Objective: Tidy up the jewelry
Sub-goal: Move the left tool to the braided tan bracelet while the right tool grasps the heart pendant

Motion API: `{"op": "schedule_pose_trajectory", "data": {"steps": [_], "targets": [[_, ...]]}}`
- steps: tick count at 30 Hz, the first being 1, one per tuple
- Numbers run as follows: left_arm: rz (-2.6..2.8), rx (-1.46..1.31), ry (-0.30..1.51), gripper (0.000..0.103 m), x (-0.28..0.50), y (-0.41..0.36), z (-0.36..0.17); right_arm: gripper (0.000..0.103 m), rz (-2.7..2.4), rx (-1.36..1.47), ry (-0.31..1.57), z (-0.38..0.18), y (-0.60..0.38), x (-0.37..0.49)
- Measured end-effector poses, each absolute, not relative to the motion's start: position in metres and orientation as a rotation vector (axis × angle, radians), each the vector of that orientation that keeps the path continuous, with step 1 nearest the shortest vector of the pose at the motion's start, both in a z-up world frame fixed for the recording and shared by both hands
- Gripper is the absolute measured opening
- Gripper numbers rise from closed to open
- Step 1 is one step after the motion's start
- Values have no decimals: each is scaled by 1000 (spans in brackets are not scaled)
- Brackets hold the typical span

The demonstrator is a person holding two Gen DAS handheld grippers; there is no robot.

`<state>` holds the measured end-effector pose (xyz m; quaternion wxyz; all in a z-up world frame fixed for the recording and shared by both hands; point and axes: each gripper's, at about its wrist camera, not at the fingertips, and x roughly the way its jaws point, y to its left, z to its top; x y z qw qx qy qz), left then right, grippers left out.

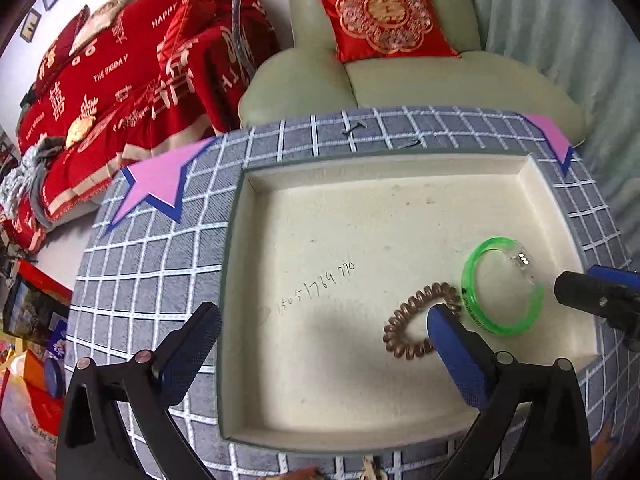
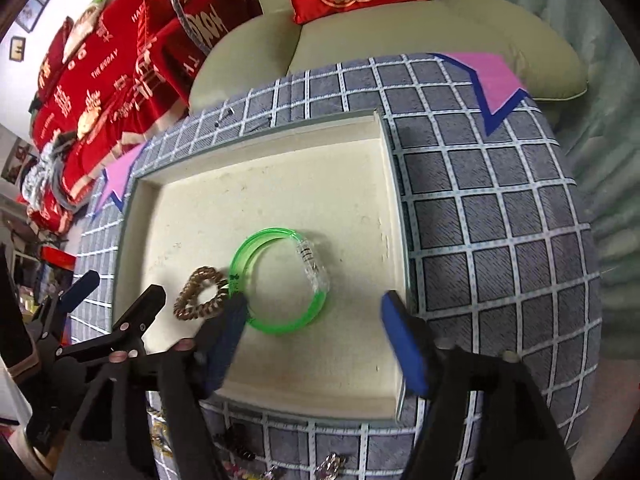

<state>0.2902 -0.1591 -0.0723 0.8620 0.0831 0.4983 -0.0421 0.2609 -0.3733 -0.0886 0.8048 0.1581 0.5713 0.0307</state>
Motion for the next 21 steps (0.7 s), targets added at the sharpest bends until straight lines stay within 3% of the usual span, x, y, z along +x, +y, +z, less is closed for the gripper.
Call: {"op": "schedule_pose_trajectory", "data": {"steps": [4,21], "targets": [[-102,145,1061,103,275,-145,-65,86,58,386,1192,-79,-373,245],[-30,44,1211,103,183,-71,-95,86,-24,444,1309,-99,-367,161]]}}
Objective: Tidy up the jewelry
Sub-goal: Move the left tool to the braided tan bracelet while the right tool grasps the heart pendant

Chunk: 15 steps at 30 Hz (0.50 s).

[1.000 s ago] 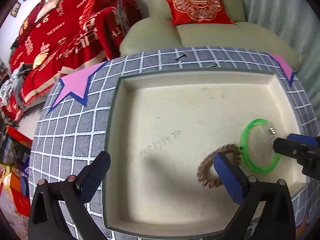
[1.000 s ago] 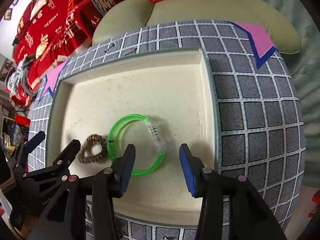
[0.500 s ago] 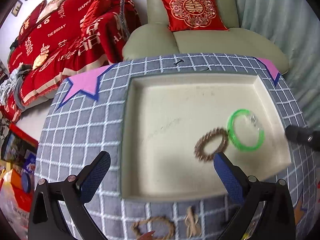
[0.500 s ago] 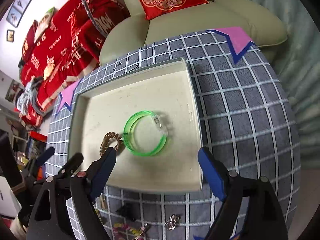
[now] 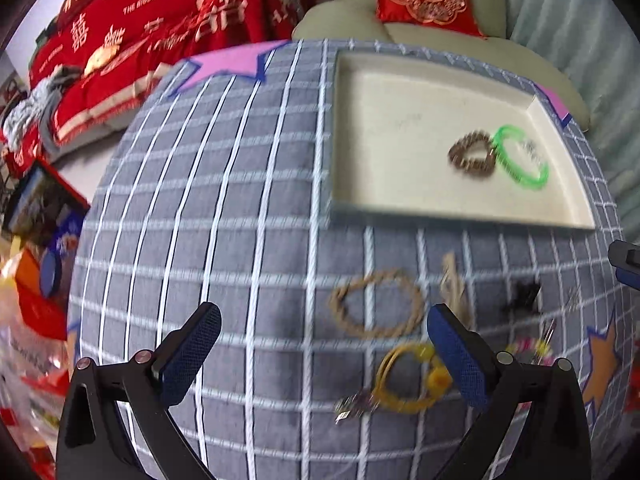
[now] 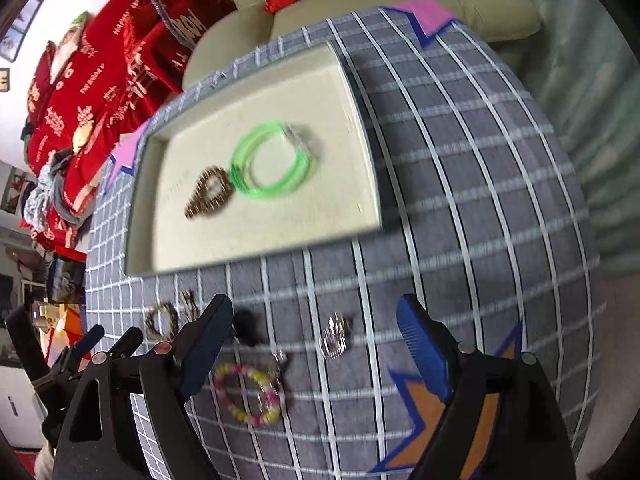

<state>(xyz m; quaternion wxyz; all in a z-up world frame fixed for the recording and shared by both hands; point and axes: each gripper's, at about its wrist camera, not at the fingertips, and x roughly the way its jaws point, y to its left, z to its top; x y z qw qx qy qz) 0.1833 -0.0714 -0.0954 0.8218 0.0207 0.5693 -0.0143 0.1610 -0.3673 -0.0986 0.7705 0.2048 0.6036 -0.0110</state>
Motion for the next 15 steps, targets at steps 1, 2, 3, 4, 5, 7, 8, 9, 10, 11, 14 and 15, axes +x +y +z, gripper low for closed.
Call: {"op": "schedule_pose_trajectory", "data": {"steps": [1,2,3,4,5,7,8,9,10,11,14,15], "targets": [[-24,45,1221,103,179,-68,-99,86,-33,448,1317,-102,-367,158],[-20,44,1227,103,177,-66,-102,86,-43,449,1326,-105,-366,155],[-17,42,1230,103,175,-63,-103,86,-50,448,1331,-108,-366,151],[-13,38,1233,103,174,-61,-105,86,-57,445,1334,-109,-365,149],[-12,33,1234,103,174,-59,-107,86,-67,438,1338,-112,-364,148],[-14,27,1234,103,174,-57,-109,86,-89,424,1344,-116,-364,145],[-17,23,1234,103,176,-57,-110,86,-102,420,1347,-118,-364,144],[-19,18,1236,103,177,-56,-111,86,-114,418,1348,-120,-365,143],[-20,13,1238,103,179,-56,-113,86,-122,416,1348,-121,-365,142],[-22,11,1239,103,181,-56,-114,86,-132,413,1349,-122,-365,142],[-31,13,1236,103,187,-59,-118,86,-144,404,1356,-127,-363,142],[-35,16,1232,103,188,-60,-118,86,-144,400,1357,-129,-362,142]]}}
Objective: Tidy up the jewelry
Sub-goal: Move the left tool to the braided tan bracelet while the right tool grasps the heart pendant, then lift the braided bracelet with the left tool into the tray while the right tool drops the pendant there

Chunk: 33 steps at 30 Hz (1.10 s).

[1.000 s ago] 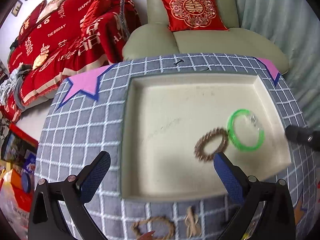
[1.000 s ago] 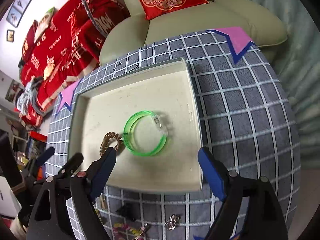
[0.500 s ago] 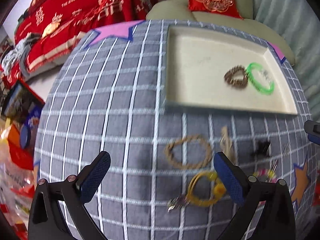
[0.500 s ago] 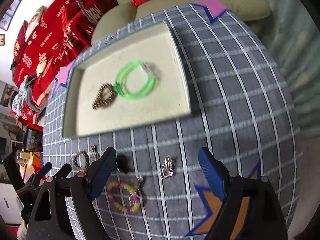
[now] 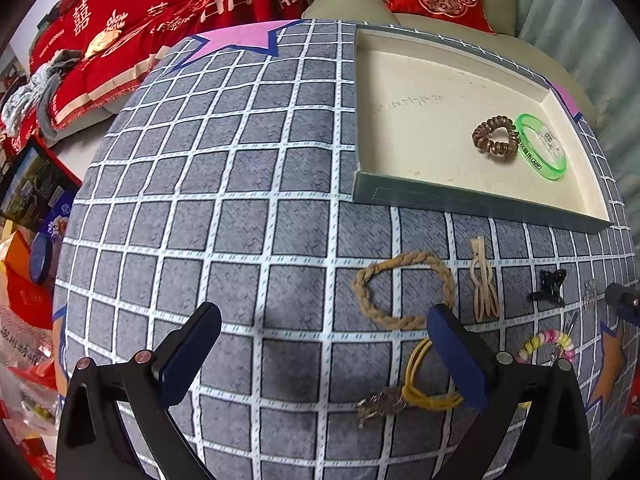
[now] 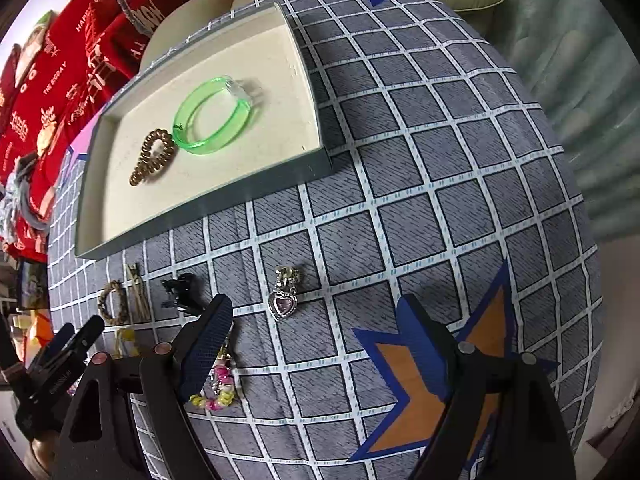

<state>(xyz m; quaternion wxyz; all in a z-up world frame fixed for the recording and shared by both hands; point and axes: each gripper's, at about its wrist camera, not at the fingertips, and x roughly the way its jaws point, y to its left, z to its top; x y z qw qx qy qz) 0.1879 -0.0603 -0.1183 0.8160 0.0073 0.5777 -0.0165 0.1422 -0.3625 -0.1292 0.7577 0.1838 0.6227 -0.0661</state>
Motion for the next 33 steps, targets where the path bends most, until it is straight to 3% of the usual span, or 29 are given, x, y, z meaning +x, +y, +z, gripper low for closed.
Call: {"op": "schedule_pose_trajectory", "data": {"steps": [3,7,8,12,18,22,23,24,25,26,33], "targets": [[-43,24,1231,103,192,-64,-121,84,-139,381,1363,-135,-357,146],[-46,28,1234,102,197,-67,-125,74,-139,333,1374,-142,-345,152],[-49,28,1232,96,197,-67,-125,73,-143,305,1368,-142,-341,154],[-67,42,1241,88,200,-71,-130,62,-153,229,1362,-142,-328,160],[-94,40,1225,76,194,-77,-126,57,-139,78,1368,-145,-300,170],[-121,48,1220,63,192,-82,-125,42,-140,80,1362,-144,-289,173],[-129,51,1218,55,192,-84,-124,38,-142,81,1360,-144,-288,174],[-134,52,1213,47,191,-84,-123,28,-139,81,1358,-143,-285,173],[-141,59,1209,29,191,-85,-122,19,-133,82,1357,-142,-293,170],[-148,60,1211,18,191,-85,-122,19,-130,84,1357,-142,-292,171],[-189,-38,1216,18,190,-76,-113,19,-82,215,1340,-131,-330,157]]}}
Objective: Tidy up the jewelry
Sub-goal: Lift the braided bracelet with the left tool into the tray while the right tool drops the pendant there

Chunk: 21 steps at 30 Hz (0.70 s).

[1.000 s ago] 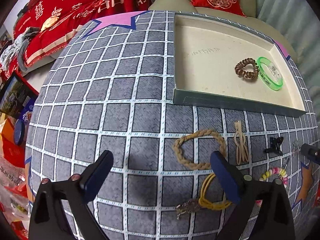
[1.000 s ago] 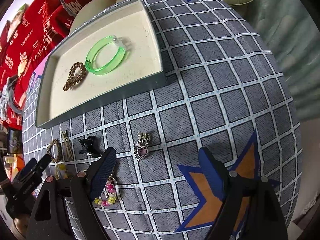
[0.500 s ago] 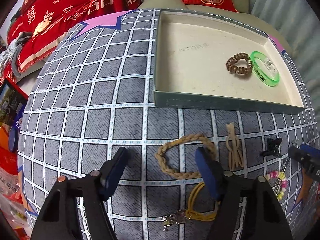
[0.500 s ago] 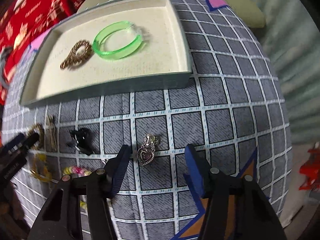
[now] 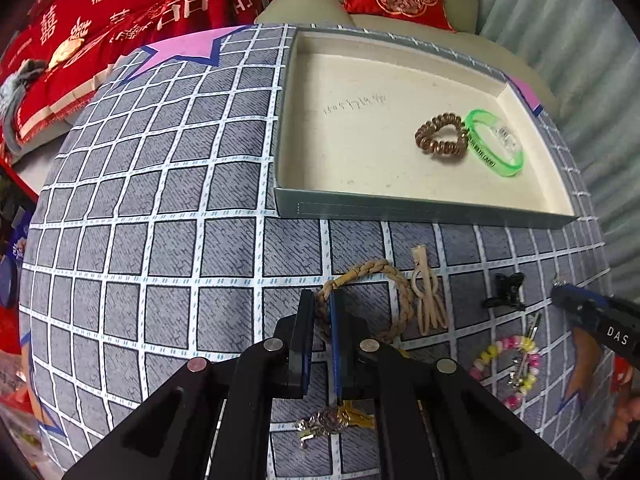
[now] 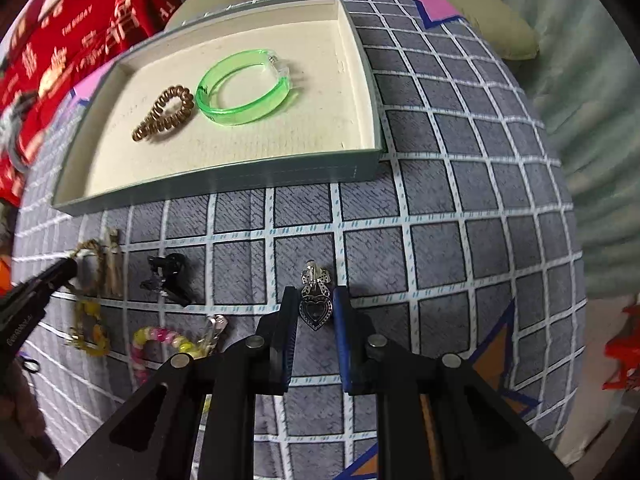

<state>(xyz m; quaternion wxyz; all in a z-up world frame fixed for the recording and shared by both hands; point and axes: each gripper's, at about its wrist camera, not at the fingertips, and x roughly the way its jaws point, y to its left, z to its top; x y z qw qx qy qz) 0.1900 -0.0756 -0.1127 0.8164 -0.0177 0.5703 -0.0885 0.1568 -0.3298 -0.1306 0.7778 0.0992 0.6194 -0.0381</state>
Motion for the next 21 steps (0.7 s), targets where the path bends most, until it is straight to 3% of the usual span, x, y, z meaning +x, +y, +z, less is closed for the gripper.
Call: {"op": "schedule_pose_trajectory", "data": {"steps": [21], "targets": [[-246,-123,1073,18,201,-77,-36,19,7,329,1214,-67,-353,158]]}}
